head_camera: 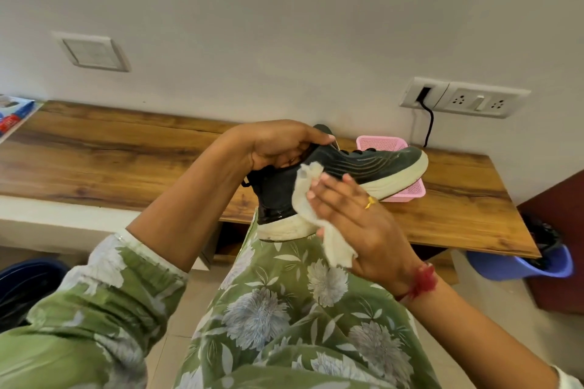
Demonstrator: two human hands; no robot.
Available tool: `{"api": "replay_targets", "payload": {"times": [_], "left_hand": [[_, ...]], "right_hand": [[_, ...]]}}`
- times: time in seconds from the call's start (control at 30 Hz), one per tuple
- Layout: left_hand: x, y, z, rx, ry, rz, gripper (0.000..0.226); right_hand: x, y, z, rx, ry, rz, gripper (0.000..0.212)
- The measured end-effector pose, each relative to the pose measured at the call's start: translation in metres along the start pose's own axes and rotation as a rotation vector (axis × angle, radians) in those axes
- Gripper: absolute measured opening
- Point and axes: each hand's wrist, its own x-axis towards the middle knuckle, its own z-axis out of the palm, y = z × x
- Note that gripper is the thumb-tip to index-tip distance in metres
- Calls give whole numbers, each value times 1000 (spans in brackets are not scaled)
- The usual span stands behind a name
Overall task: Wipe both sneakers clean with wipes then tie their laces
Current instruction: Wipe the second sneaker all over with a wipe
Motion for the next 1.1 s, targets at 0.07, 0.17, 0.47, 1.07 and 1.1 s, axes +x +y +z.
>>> {"api": "replay_targets", "payload": {"times": [0.07,0.17,0.47,1.07,1.1], "left_hand": [[0,-2,-2,44,-4,13,30],[6,-7,-4,28,54,15,31],[6,-9,0,34,55,30,30],[11,20,-10,207,224,14,49],[11,21,-9,204,222,27,44]], "right_hand": [[-5,-5,4,-1,-62,-136,48],[-6,14,-4,-45,28,-32,42],[-8,3,-2,-28,-1,62,38],[47,2,-52,820,559,858,31],[46,0,-43,602,414,704,39]]}}
